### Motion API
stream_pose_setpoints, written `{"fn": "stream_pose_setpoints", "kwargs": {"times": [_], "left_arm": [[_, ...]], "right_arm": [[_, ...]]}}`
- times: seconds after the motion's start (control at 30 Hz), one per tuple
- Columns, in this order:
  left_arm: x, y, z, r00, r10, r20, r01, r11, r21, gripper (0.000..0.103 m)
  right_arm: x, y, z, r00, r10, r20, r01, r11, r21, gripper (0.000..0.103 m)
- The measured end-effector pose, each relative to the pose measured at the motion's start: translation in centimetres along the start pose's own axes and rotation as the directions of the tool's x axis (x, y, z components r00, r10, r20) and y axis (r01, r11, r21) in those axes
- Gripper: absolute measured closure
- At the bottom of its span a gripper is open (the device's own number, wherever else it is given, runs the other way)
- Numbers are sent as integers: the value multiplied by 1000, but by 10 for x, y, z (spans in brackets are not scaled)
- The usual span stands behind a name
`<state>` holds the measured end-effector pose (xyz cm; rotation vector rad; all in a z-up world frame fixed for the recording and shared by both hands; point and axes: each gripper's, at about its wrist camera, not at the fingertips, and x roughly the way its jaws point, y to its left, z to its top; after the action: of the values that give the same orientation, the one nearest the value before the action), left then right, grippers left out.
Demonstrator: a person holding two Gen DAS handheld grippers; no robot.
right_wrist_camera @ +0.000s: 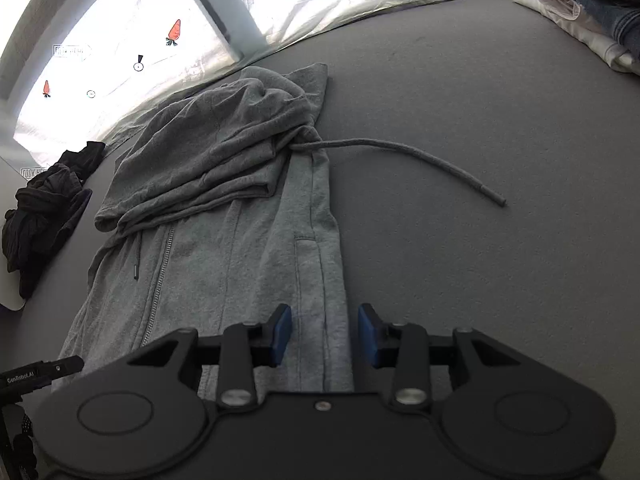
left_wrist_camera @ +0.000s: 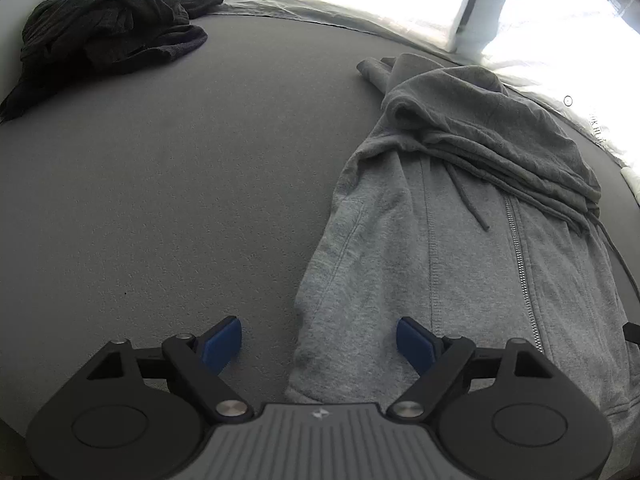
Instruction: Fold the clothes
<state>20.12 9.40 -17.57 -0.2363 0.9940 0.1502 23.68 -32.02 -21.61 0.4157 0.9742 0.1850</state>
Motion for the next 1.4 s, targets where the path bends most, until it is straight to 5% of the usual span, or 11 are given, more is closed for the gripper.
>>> {"fn": "stream_pose_setpoints", "kwargs": {"times": [0.2, 0.33, 0.57, 0.63, 0.67, 0.7, 0.83, 1.13, 1.4], "left_arm": [[-20, 13, -22, 996, -90, 7, 90, 994, -66, 41], [-24, 19, -32, 986, -164, -10, 162, 981, -108, 42], [-28, 10, -41, 976, -210, -52, 208, 977, -41, 43], [-28, 11, -41, 973, -226, -55, 222, 973, -69, 60], [-26, 13, -41, 968, -245, -58, 238, 966, -102, 79], [-25, 15, -41, 961, -270, -59, 259, 956, -140, 91], [-27, 13, -37, 952, -306, -28, 294, 934, -204, 92], [-44, 12, 2, 888, -428, 170, 461, 821, -338, 93], [-41, 17, 61, 823, -457, 338, 567, 703, -430, 96]], "right_arm": [[-20, -28, -28, 995, 102, -21, -97, 983, 157, 72], [-28, -40, -41, 986, 163, -37, -151, 966, 211, 73], [-30, -56, -55, 956, 281, -81, -247, 924, 290, 74], [-26, -58, -55, 945, 312, -98, -266, 908, 324, 85], [-24, -60, -56, 939, 327, -106, -275, 899, 341, 96], [-23, -60, -55, 934, 340, -109, -284, 891, 354, 96], [-22, -60, -45, 914, 395, -91, -331, 857, 393, 97], [-23, -62, -3, 821, 555, 135, -527, 646, 552, 99], [-16, -62, 39, 773, 550, 317, -611, 509, 607, 99]]}}
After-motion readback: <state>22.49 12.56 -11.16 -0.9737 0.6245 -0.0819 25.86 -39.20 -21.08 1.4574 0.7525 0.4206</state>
